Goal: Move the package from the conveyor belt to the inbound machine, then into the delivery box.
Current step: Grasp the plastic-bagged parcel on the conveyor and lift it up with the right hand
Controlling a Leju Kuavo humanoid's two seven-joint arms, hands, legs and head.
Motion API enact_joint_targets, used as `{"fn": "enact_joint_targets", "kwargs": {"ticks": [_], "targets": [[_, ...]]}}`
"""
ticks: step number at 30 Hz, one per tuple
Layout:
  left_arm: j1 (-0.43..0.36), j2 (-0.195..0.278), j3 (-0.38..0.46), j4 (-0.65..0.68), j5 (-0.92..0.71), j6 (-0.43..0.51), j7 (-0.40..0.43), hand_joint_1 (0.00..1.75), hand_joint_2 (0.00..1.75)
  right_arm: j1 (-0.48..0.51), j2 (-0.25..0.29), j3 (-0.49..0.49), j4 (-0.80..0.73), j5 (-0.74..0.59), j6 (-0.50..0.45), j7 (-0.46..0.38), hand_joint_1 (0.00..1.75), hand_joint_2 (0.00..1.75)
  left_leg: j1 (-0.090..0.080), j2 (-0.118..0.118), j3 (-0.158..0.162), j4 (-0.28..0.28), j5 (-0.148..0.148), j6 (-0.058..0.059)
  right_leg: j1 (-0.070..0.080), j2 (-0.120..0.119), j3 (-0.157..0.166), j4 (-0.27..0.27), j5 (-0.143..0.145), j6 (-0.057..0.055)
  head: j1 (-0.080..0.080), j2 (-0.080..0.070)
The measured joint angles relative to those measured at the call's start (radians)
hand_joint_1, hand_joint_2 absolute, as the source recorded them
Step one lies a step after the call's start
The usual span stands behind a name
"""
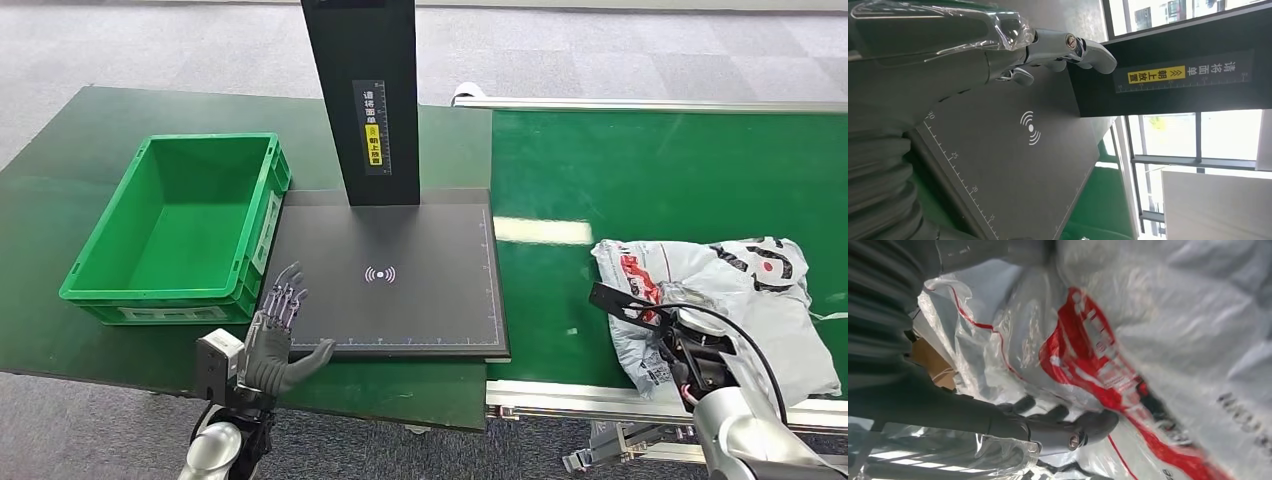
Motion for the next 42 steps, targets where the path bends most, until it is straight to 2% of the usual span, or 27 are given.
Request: {"fn": "enact_joint_targets", "kwargs": {"ticks": [16, 20, 22, 26, 31, 33, 35, 42], "targets": [[-0.005, 0.001, 0.004, 0.002, -0.003, 0.003, 0.004, 0.00, 1.75, -0.007, 0.000, 0.017, 0.009, -0.034, 0.048, -0.086, 1.75, 1.75, 0.000, 0.000, 0.001, 0.000, 0.000, 0.000, 0.000, 0.000, 0.001, 0.000, 0.000, 0.000, 0.000, 0.000], [-0.004, 0.003, 0.004, 0.002, -0.002, 0.003, 0.004, 0.00, 1.75, -0.007, 0.000, 0.027, 0.009, -0.049, 0.036, -0.105, 1.75, 1.75, 0.000, 0.000, 0.001, 0.000, 0.000, 0.000, 0.000, 0.000, 0.001, 0.000, 0.000, 0.000, 0.000, 0.000], [0.001, 0.005, 0.005, 0.001, 0.000, 0.003, 0.004, 0.00, 1.75, -0.007, 0.002, 0.031, 0.007, -0.059, -0.005, -0.112, 1.75, 1.75, 0.000, 0.000, 0.001, 0.000, 0.000, 0.000, 0.000, 0.000, 0.001, 0.000, 0.000, 0.000, 0.000, 0.000], [0.018, 0.009, 0.009, -0.013, 0.003, 0.004, 0.003, 0.00, 1.75, -0.004, 0.014, 0.032, -0.021, -0.088, -0.145, -0.115, 1.75, 1.75, 0.000, 0.001, 0.001, 0.000, 0.000, 0.000, 0.000, 0.000, 0.001, 0.000, 0.000, 0.000, 0.000, 0.000], [0.024, 0.010, 0.010, -0.021, 0.005, 0.004, 0.003, 0.00, 1.75, -0.005, 0.023, 0.031, -0.041, -0.106, -0.192, -0.109, 1.75, 1.75, 0.000, 0.000, 0.001, 0.000, 0.000, 0.000, 0.000, 0.000, 0.001, 0.000, 0.000, 0.000, 0.000, 0.000], [0.032, 0.010, 0.014, -0.032, 0.006, 0.004, 0.002, 0.00, 1.75, -0.003, 0.044, 0.015, -0.094, -0.153, -0.302, -0.118, 1.75, 1.75, 0.000, 0.000, 0.000, 0.000, 0.000, 0.000, 0.000, 0.000, 0.001, 0.000, 0.000, 0.000, 0.000, 0.000], [0.036, 0.010, 0.019, -0.039, 0.006, 0.004, 0.001, 0.00, 1.75, 0.006, 0.067, -0.004, -0.160, -0.200, -0.407, -0.152, 1.75, 1.75, 0.000, 0.000, 0.000, 0.000, 0.000, 0.000, 0.000, 0.000, 0.001, 0.000, 0.000, 0.000, 0.000, 0.000], [0.036, 0.010, 0.023, -0.041, -0.004, 0.016, -0.015, 0.00, 1.75, 0.054, 0.102, -0.021, -0.327, -0.275, -0.519, -0.287, 1.75, 1.75, 0.000, 0.000, 0.000, 0.000, 0.000, 0.000, 0.000, 0.000, 0.000, 0.000, 0.000, 0.000, 0.000, 0.000]]}}
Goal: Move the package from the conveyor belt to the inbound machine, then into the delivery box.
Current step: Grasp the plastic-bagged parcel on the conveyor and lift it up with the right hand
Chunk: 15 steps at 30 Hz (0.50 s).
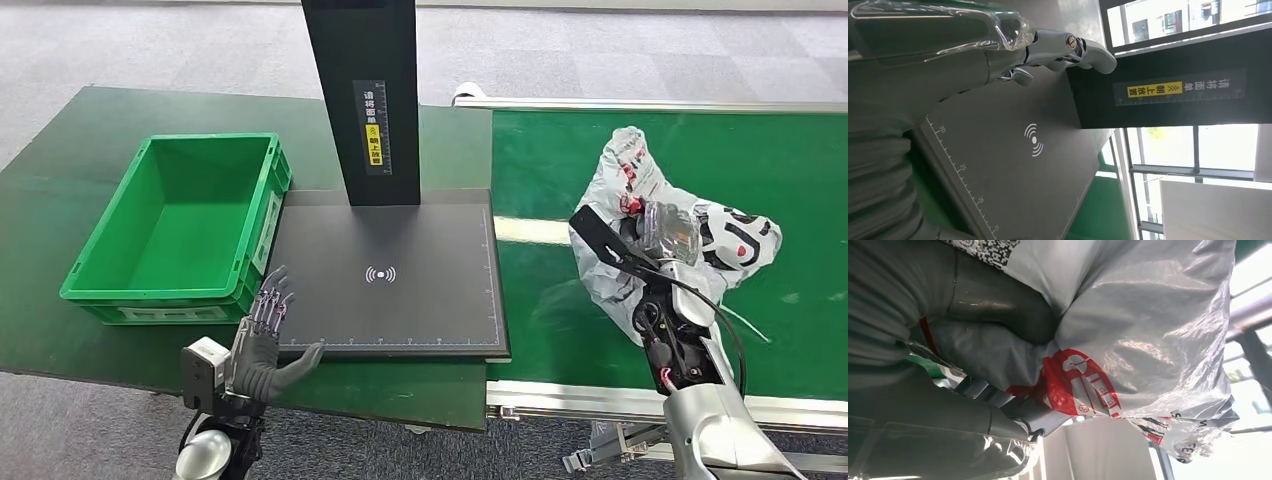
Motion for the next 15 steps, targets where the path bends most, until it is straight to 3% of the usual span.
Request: {"fn": "enact_joint_targets", "kwargs": {"ticks": [4, 8, 11, 15], "targets": [[-0.006, 0.000, 0.000, 0.000, -0.034, 0.038, -0.019, 0.00, 1.75, 0.041, 0.018, 0.002, -0.118, -0.052, -0.074, -0.118, 1.75, 1.75, 0.000, 0.000, 0.000, 0.000, 0.000, 0.000, 0.000, 0.000, 0.000, 0.000, 0.000, 0.000, 0.000, 0.000], [-0.018, -0.001, 0.000, 0.000, -0.046, 0.053, -0.027, 0.00, 1.75, 0.065, 0.032, 0.017, -0.199, -0.087, -0.087, -0.185, 1.75, 1.75, 0.000, 0.000, 0.000, 0.000, 0.000, 0.000, 0.000, 0.000, 0.000, 0.000, 0.000, 0.000, 0.000, 0.000], [-0.029, -0.002, 0.000, 0.002, -0.041, 0.059, -0.037, 0.00, 1.75, 0.070, 0.048, 0.048, -0.236, -0.151, -0.042, -0.259, 1.75, 1.75, 0.000, 0.001, 0.000, 0.000, 0.000, 0.000, 0.000, 0.001, 0.000, 0.000, 0.000, 0.000, 0.000, 0.000], [-0.047, -0.002, 0.000, 0.010, -0.029, 0.060, -0.043, 0.00, 1.75, 0.049, 0.073, 0.123, -0.254, -0.217, 0.066, -0.291, 1.75, 1.75, 0.000, 0.001, 0.000, 0.000, 0.000, 0.000, 0.000, 0.001, 0.000, 0.000, 0.000, 0.000, 0.000, 0.000]]}}
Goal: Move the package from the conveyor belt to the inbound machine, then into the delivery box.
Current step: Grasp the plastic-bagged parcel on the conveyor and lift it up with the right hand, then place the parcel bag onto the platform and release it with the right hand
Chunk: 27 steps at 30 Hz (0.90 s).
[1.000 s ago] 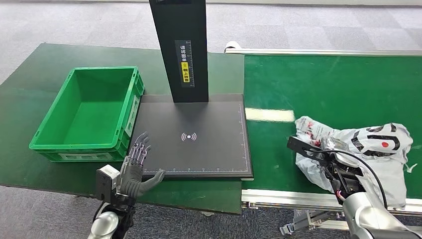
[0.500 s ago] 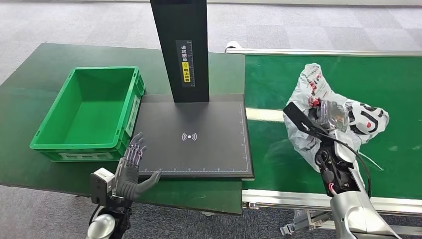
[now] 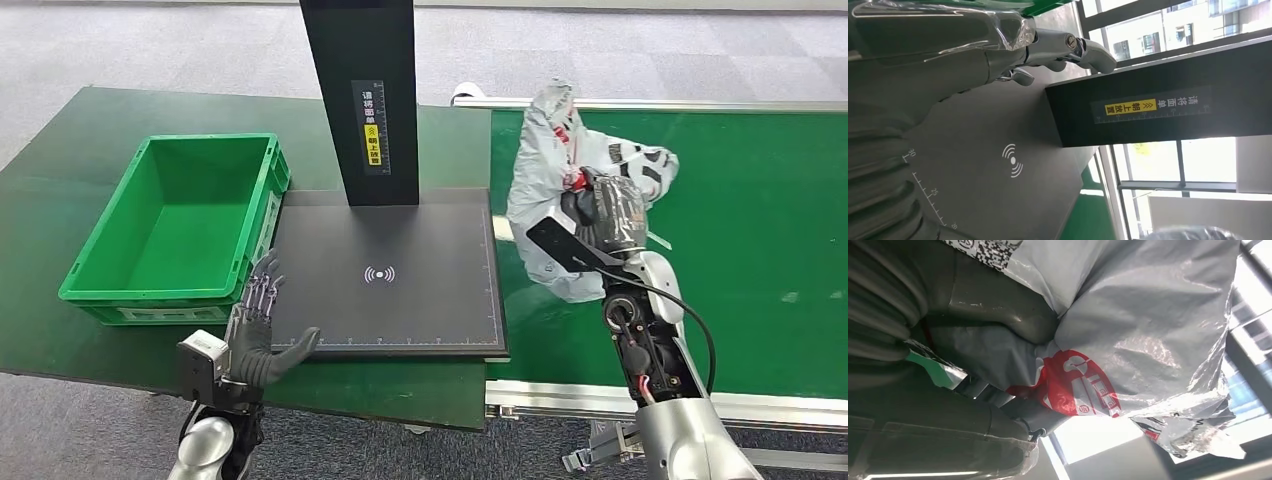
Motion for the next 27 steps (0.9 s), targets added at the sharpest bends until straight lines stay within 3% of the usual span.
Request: {"fn": "enact_joint_targets", "kwargs": {"ticks": [6, 14, 19, 27], "targets": [[-0.017, -0.005, -0.001, 0.018, 0.001, -0.004, 0.000, 0.00, 1.75, -0.077, 0.027, 0.133, 0.015, -0.011, 0.077, -0.005, 1.75, 1.75, 0.000, 0.000, 0.000, 0.000, 0.000, 0.000, 0.000, 0.000, 0.000, 0.000, 0.000, 0.000, 0.000, 0.000], [-0.021, -0.008, -0.001, 0.028, 0.001, -0.005, 0.000, 0.00, 1.75, -0.119, 0.036, 0.199, 0.040, -0.002, 0.106, -0.011, 1.75, 1.75, 0.000, 0.000, -0.001, 0.000, 0.000, 0.000, 0.000, 0.000, 0.000, 0.000, 0.000, 0.000, 0.000, 0.000], [-0.034, -0.007, -0.002, 0.041, 0.001, -0.017, 0.000, 0.00, 1.75, -0.208, 0.064, 0.313, 0.125, 0.044, 0.252, -0.033, 1.75, 1.75, 0.000, 0.000, -0.001, 0.000, 0.000, 0.000, 0.001, 0.000, -0.001, 0.000, 0.000, 0.000, 0.000, 0.000], [-0.037, -0.007, -0.002, 0.048, 0.001, -0.019, 0.003, 0.00, 1.75, -0.336, 0.182, 0.548, 0.347, 0.029, 0.483, -0.069, 1.75, 1.75, 0.002, 0.000, -0.001, 0.000, 0.001, -0.001, 0.002, 0.000, -0.001, 0.000, 0.000, 0.000, 0.000, 0.000]]}}
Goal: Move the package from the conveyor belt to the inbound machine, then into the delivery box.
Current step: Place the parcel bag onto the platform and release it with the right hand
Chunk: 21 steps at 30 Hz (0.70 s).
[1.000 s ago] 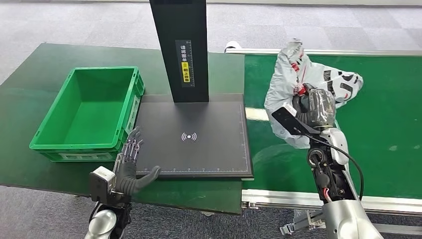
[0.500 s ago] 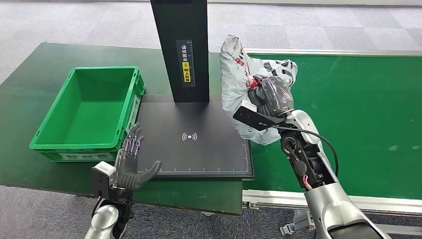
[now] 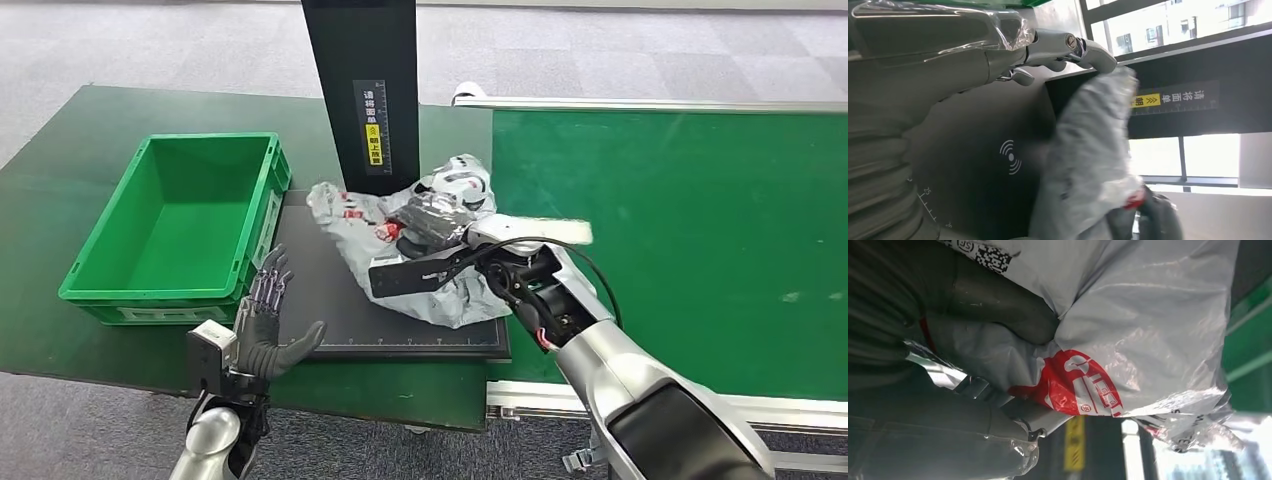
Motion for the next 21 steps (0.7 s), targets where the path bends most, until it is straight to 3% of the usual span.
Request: {"fn": "enact_joint_targets", "kwargs": {"ticks": [4, 8, 9, 11, 12, 13, 15, 21], "targets": [[0.001, -0.001, -0.003, 0.002, 0.000, -0.003, 0.004, 0.00, 1.75, -0.012, 0.050, 0.082, 0.081, -0.013, 0.074, -0.031, 1.75, 1.75, 0.000, 0.000, 0.000, 0.000, 0.000, 0.000, 0.000, 0.000, 0.000, 0.000, 0.000, 0.000, 0.000, 0.000], [0.001, -0.001, -0.011, 0.011, 0.002, -0.010, 0.005, 0.00, 1.75, -0.012, 0.085, 0.149, 0.131, -0.006, 0.075, -0.018, 1.75, 1.75, -0.001, 0.000, 0.000, 0.000, 0.000, 0.000, -0.001, 0.000, 0.000, -0.001, 0.000, 0.000, 0.000, 0.000], [0.001, -0.001, -0.014, 0.013, 0.004, -0.011, 0.005, 0.00, 1.75, -0.012, 0.091, 0.163, 0.140, 0.000, 0.065, -0.006, 1.63, 1.75, -0.001, 0.000, 0.000, 0.000, 0.000, 0.000, -0.001, 0.000, 0.000, -0.001, 0.000, 0.000, 0.000, 0.000], [0.001, -0.002, -0.018, 0.015, 0.007, -0.013, 0.005, 0.00, 1.75, -0.011, 0.100, 0.185, 0.157, 0.012, 0.031, 0.023, 1.06, 1.75, -0.001, 0.000, 0.000, 0.000, 0.000, 0.000, -0.001, 0.000, 0.000, -0.001, 0.000, 0.000, 0.000, 0.000], [0.001, -0.002, -0.018, 0.016, 0.008, -0.013, 0.005, 0.00, 1.75, -0.010, 0.104, 0.194, 0.164, 0.017, 0.007, 0.037, 0.62, 1.75, -0.001, 0.000, 0.000, 0.000, 0.000, 0.000, -0.001, 0.000, 0.000, -0.001, 0.000, 0.000, 0.000, 0.000], [0.000, -0.003, -0.019, 0.016, 0.010, -0.013, 0.006, 0.00, 1.75, -0.009, 0.107, 0.200, 0.171, 0.019, -0.023, 0.052, 0.30, 1.75, 0.000, 0.000, 0.000, 0.000, 0.000, 0.000, -0.001, 0.000, 0.000, -0.001, 0.000, 0.000, 0.000, 0.000], [0.000, -0.003, -0.019, 0.016, 0.012, -0.014, 0.010, 0.00, 1.75, -0.007, 0.110, 0.208, 0.184, 0.018, -0.081, 0.079, 0.00, 1.75, 0.000, 0.000, 0.000, 0.000, 0.000, 0.000, -0.001, 0.000, 0.000, -0.001, 0.000, 0.000, 0.000, 0.000], [-0.001, -0.003, -0.021, 0.016, 0.019, -0.016, 0.019, 0.00, 1.75, -0.015, 0.114, 0.202, 0.211, -0.021, -0.150, 0.127, 0.00, 1.75, -0.001, 0.000, 0.000, 0.000, 0.000, 0.000, -0.001, 0.000, 0.000, -0.001, 0.000, 0.000, 0.000, 0.000]]}}
